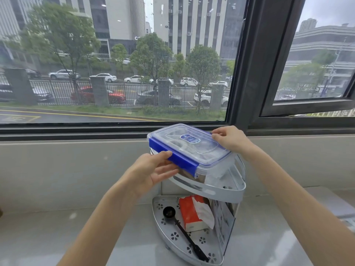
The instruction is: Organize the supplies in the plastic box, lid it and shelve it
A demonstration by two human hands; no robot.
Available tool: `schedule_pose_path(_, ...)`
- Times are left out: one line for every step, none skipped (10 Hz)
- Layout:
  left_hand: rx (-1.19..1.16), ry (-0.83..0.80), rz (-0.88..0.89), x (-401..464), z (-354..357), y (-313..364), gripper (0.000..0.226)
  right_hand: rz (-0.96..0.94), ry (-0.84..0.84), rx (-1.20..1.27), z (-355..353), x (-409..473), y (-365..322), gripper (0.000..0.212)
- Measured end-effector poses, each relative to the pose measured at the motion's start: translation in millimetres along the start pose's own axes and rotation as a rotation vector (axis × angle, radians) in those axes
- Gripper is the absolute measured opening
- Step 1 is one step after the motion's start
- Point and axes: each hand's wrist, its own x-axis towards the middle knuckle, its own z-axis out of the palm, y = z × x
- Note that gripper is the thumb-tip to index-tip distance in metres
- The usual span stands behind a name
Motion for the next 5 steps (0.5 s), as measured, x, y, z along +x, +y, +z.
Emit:
schedule_pose_path(0.007, -0.034, -0.044, -9.5, -2.9, 7.0, 0.021, -0.02, -0.089, -0.13, -4.3, -5.1, -4.6, 0.036)
schedule_pose_path(0.047, -0.062, -0.048, -15.9, -5.9, 14.4, 0.021, -0.035, -0.155, -0.203, -9.7, -11.7, -11.1, 0.041)
schedule_pose_path(0.152, -0.063, -0.034, -30.2, -6.3, 29.6, 0.016, -0.046, -0.239, -0.276, -18.9, -24.1, -26.7, 0.043)
schedule_pose_path(0.222, -0.011, 0.006, -43.4, -2.7, 44.3, 0.008, -0.087, -0.266, -0.326, -25.9, -36.0, -43.9, 0.043)
schedule_pose_path(0.413, 0.137, 0.154, -65.4, 2.4, 66.9, 0.022, -0.168, -0.184, -0.367, -40.7, -57.2, -72.9, 0.045)
